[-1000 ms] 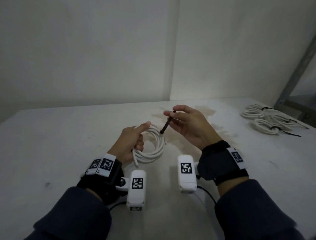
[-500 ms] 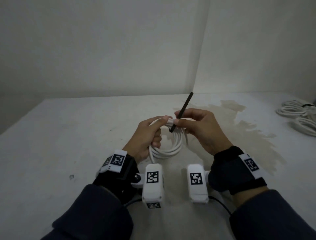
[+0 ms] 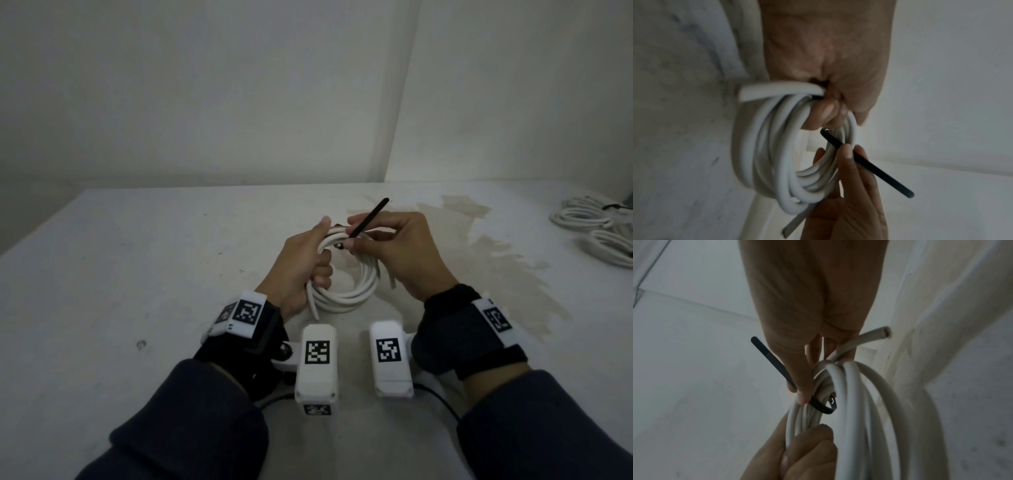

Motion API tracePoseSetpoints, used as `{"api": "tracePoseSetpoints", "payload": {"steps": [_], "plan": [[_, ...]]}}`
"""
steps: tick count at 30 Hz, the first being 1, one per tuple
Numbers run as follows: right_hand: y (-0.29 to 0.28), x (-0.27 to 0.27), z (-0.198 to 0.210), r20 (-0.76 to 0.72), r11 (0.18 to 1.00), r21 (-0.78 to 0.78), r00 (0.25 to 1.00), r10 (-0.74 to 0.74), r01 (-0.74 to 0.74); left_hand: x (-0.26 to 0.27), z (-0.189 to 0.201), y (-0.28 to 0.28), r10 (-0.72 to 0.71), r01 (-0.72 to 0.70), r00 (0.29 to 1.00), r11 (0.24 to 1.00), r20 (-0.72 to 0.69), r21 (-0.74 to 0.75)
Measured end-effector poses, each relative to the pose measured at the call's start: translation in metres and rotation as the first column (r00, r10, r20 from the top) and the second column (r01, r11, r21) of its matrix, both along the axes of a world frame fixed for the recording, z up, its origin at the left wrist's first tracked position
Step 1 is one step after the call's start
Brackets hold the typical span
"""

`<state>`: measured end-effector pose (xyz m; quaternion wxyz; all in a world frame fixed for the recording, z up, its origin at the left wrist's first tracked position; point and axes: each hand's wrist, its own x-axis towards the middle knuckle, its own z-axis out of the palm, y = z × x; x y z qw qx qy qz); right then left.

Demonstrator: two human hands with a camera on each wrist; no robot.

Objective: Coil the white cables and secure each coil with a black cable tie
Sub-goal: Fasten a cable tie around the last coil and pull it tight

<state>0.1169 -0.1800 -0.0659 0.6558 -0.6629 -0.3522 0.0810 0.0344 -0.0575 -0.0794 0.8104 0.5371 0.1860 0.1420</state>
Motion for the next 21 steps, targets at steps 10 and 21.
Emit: {"api": "tracePoseSetpoints", "payload": {"steps": [10,21], "plan": [[-0.001,0.0026,-0.0021,0.183,0.999,-0.046,0.983,-0.015,0.024,0.0022,-0.0039,0.0026,-0.021,0.015,0.996,0.998,-0.089,-0.062],[0.0009,-0.0031,0.0005,0.012,0.995,0.056,0.997,0.077,-0.078,-0.0006,-0.003,0.0029,0.046,-0.044,0.998,0.998,0.048,-0.045]]}}
